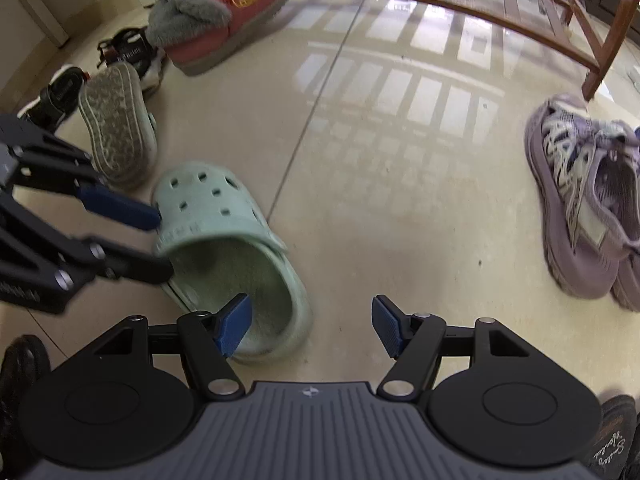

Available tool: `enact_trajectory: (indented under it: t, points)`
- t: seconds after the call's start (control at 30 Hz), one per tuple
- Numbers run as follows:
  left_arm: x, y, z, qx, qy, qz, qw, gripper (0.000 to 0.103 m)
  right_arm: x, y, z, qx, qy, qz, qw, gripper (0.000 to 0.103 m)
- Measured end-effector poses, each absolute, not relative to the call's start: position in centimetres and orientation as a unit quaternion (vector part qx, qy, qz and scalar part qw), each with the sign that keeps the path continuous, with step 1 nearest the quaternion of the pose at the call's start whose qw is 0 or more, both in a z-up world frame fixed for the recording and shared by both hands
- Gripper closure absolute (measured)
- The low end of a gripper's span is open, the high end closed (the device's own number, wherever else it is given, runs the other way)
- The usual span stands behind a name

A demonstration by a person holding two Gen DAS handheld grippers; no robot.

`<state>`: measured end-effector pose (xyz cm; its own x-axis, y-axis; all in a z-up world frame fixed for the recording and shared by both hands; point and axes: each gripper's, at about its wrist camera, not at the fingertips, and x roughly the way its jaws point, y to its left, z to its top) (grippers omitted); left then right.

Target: Organize scattered shoes

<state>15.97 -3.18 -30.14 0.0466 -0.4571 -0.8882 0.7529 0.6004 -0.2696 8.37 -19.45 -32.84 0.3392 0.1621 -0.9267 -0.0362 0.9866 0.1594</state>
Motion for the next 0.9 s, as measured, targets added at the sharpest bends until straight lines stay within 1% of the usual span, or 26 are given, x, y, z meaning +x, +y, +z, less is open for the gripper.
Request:
enact_trajectory:
  t: [0.13,0.4,0.57,0.63,0.73,0.9]
  points:
    - [16.4,-2.9,-30.2,0.122,0.552,-0.409,0.716,0.060,7.9,-18.9,-33.7,0.032,0.578,0.059,0.813,0.031]
    - [17.3,-2.4,-30.4,0.095,0.567,-0.378,0.725,0.060,7.8,-19.2,-34.2,0.036,0.584,0.059,0.809,0.030]
    - [18.3,-1.6,-31.2,0.052,0.590,-0.371,0.715,0.056,8.0,-19.1,-34.3,0.034,0.584,0.059,0.809,0.030]
    - [18.7,-1.2,-31.4,0.034,0.600,-0.371,0.708,0.058,8.1,-19.1,-34.4,0.038,0.585,0.057,0.808,0.030]
    - [18.2,-1.2,-31.1,0.040,0.595,-0.382,0.706,0.060,8.2,-18.9,-34.3,0.036,0.582,0.055,0.810,0.030]
    - [17.8,0.8,-29.7,-0.017,0.578,-0.403,0.710,0.058,7.9,-19.2,-33.3,0.049,0.568,0.050,0.820,0.030]
